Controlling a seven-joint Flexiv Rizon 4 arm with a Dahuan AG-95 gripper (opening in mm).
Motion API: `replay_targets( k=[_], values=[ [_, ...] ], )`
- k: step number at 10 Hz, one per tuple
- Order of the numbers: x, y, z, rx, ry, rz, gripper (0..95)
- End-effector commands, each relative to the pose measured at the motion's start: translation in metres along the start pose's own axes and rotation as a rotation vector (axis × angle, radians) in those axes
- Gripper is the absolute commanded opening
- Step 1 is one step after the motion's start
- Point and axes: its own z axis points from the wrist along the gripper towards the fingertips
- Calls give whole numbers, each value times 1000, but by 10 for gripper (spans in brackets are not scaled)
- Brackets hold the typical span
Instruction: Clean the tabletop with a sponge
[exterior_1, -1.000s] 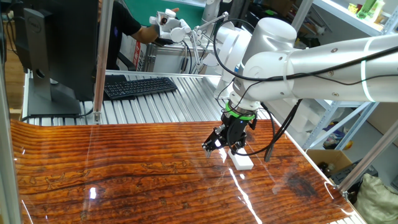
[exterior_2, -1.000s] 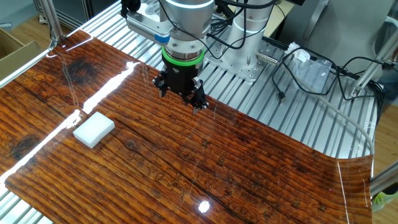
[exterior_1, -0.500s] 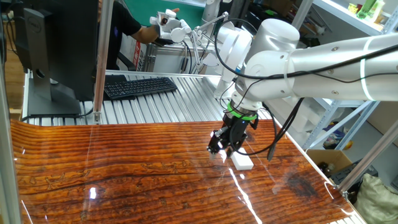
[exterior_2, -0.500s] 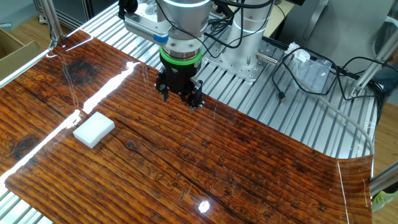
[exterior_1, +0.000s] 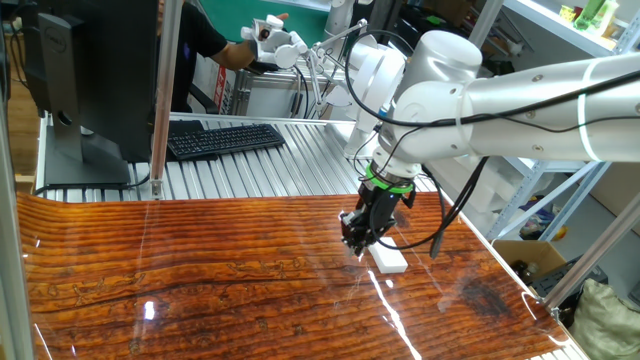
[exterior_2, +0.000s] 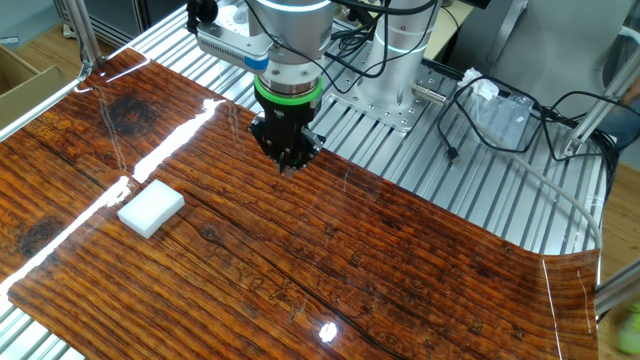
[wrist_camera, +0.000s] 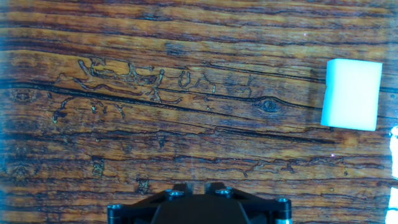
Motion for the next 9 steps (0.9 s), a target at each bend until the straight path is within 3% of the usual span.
replay_targets(
  k=[1,4,9],
  values=[
    [0,0,0,1,0,0,0],
    [-1,-10,5,2,-3,-24,0],
    [-3,-51,19,3,-17,-57,0]
  ],
)
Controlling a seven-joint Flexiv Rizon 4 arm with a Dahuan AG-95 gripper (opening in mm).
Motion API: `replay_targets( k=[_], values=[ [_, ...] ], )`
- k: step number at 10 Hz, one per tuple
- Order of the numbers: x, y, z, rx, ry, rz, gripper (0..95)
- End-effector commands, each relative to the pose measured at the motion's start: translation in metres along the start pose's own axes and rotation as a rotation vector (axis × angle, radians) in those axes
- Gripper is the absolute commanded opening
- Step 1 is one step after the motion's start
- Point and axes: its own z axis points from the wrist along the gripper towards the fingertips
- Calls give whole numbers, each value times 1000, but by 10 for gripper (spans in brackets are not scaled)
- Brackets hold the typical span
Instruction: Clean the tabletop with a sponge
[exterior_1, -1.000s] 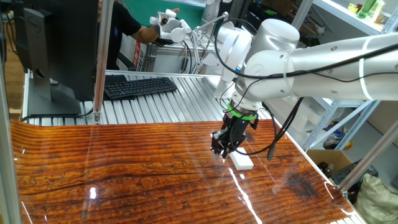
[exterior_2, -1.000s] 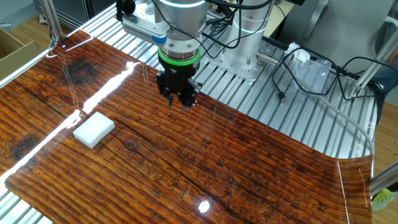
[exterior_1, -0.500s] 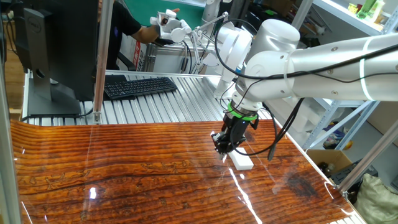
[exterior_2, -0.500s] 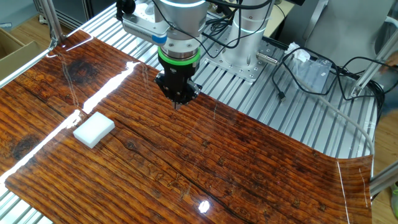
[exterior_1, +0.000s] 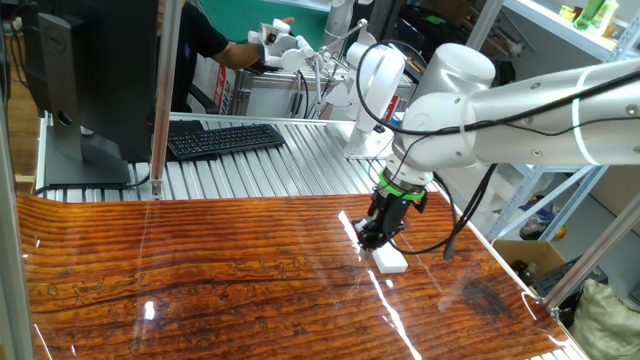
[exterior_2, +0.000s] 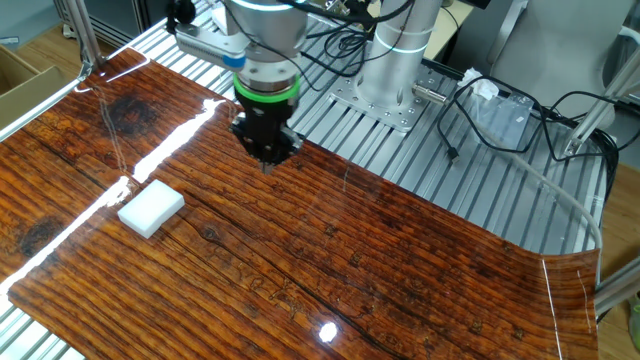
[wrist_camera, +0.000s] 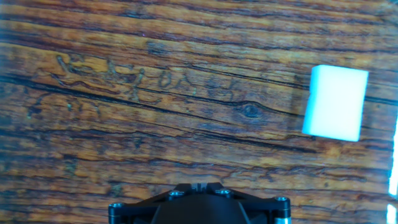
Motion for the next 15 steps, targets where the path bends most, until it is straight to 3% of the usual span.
replay_targets(
  k=[1,4,10,13,15],
  values=[
    [-4,-9,0,9,6,-5,0],
    [-16,-25,-6,18,14,-23,0],
    [-32,-53,-11,11,20,-7,0],
    [-40,-72,-17,3,24,-40,0],
    [-40,-72,-17,2,28,-54,0]
  ],
)
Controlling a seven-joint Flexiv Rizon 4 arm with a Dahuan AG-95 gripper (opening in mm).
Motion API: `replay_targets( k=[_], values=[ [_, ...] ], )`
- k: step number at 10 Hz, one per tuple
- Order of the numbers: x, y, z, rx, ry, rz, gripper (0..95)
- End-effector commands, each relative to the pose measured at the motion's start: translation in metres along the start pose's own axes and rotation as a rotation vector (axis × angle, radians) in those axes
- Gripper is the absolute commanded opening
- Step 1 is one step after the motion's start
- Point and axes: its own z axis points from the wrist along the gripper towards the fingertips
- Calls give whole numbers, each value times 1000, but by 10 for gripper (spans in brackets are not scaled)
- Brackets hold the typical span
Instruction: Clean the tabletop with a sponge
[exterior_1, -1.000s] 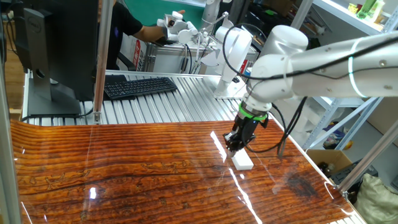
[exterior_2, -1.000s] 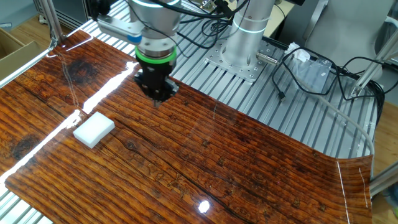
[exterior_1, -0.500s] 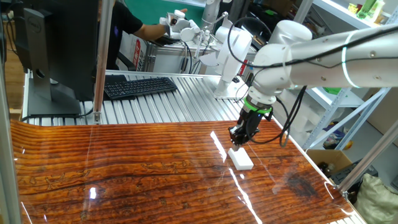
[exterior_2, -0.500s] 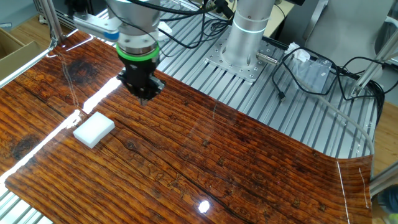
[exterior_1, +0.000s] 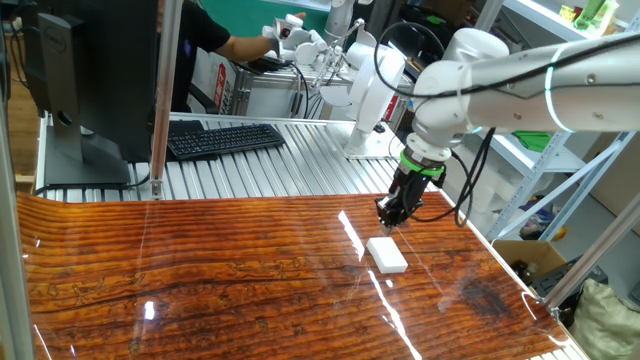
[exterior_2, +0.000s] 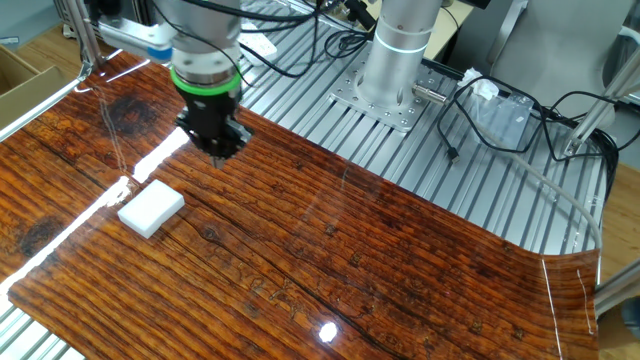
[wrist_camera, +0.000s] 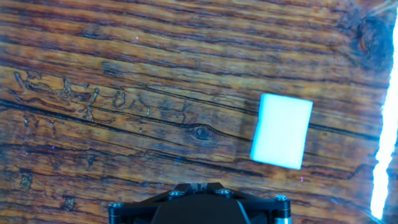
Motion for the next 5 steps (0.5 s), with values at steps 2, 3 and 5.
replay_targets(
  k=[2,3,5],
  values=[
    [1,0,0,4,0,-10,0],
    [1,0,0,5,-2,-15,0],
    [1,0,0,5,-3,-32,0]
  ],
)
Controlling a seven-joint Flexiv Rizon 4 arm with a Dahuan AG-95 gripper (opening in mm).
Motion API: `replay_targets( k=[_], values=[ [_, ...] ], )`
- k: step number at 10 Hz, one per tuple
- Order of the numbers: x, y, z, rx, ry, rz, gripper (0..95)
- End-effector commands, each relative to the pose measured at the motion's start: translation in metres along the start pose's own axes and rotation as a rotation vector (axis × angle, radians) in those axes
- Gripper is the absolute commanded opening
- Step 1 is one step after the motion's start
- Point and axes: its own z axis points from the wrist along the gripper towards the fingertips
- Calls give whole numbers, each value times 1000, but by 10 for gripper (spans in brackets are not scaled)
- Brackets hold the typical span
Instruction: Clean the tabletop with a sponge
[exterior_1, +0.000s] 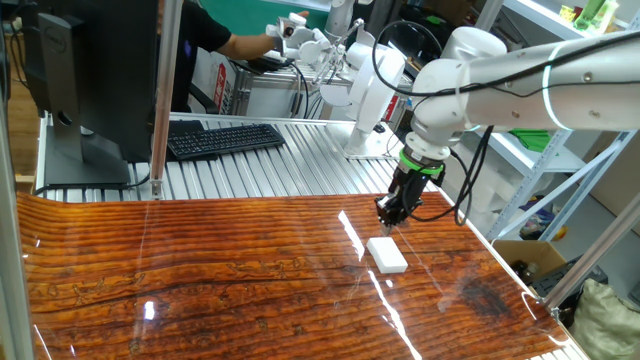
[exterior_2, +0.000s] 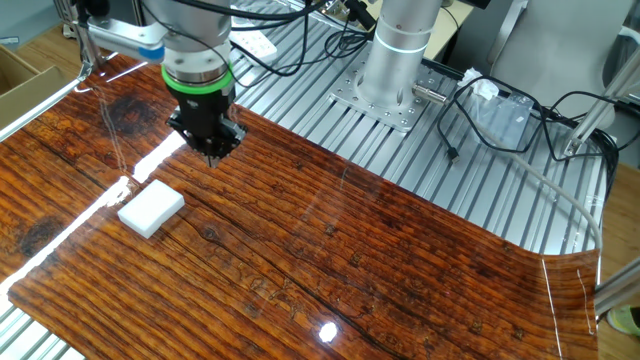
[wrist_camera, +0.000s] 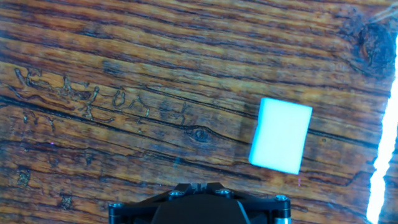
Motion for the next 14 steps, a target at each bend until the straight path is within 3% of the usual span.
replay_targets(
  k=[1,3,8,12,14],
  values=[
    [-2,0,0,-3,-1,-11,0],
    [-2,0,0,-5,-27,-27,0],
    [-2,0,0,2,-31,-15,0],
    [-2,0,0,-11,-47,-16,0],
    [-2,0,0,-9,-36,-9,0]
  ],
)
